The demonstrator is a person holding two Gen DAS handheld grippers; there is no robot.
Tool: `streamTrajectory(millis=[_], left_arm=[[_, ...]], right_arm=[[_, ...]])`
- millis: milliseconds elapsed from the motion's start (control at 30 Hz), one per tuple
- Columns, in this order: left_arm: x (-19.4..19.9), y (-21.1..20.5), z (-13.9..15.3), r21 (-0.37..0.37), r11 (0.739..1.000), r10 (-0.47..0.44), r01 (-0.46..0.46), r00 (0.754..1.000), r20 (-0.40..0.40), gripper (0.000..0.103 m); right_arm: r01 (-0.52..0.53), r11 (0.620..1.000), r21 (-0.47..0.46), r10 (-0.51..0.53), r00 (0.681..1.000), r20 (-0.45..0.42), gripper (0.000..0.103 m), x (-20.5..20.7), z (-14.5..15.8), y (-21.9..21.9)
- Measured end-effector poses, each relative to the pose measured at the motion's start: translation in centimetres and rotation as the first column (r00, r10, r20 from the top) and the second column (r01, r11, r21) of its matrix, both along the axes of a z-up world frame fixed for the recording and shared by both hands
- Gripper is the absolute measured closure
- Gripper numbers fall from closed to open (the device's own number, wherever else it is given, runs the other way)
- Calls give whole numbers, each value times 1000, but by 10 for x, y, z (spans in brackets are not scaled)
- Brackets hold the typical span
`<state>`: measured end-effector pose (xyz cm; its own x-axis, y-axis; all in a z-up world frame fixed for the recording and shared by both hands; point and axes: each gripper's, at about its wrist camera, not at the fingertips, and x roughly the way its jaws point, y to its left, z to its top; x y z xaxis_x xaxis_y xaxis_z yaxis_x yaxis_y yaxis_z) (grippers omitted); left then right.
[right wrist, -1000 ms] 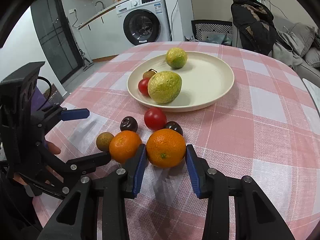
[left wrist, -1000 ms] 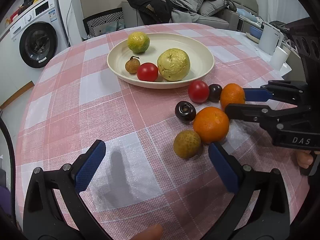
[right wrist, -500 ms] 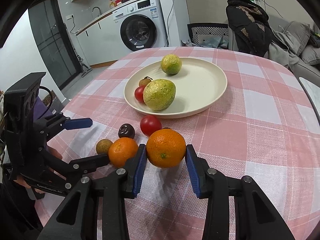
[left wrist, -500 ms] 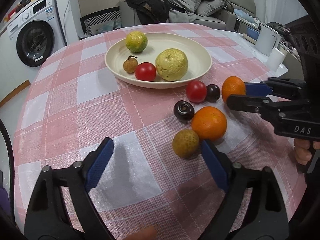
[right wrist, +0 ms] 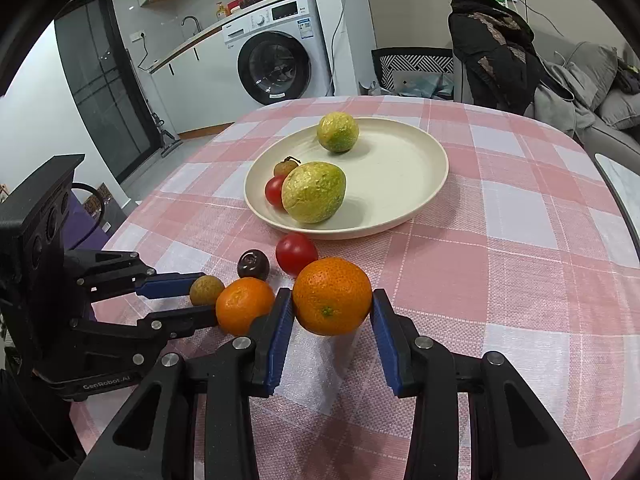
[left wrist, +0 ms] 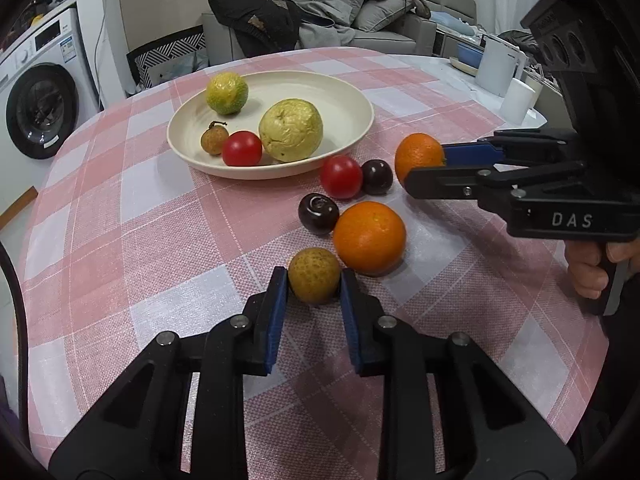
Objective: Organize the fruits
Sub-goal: 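Close the right tool on an orange while the left tool closes on a small brown fruit, then carry the orange and brown fruit over the cream plate and open both tools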
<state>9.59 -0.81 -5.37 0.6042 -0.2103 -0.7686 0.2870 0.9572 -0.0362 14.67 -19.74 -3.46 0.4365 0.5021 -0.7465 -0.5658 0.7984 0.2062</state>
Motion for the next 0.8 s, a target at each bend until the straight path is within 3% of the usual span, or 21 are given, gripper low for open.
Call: streamTrajectory(millis=[433, 800], left_arm=[[-1, 14, 17, -43, 997, 70, -67, 995, 68, 80], [-3, 36, 50, -111, 982, 167, -150, 972, 165, 80]], right_arm=[[30, 999, 16, -31, 999, 42, 63, -1, 7, -4], [70, 995, 68, -76, 993, 88, 63, 0, 23, -14]])
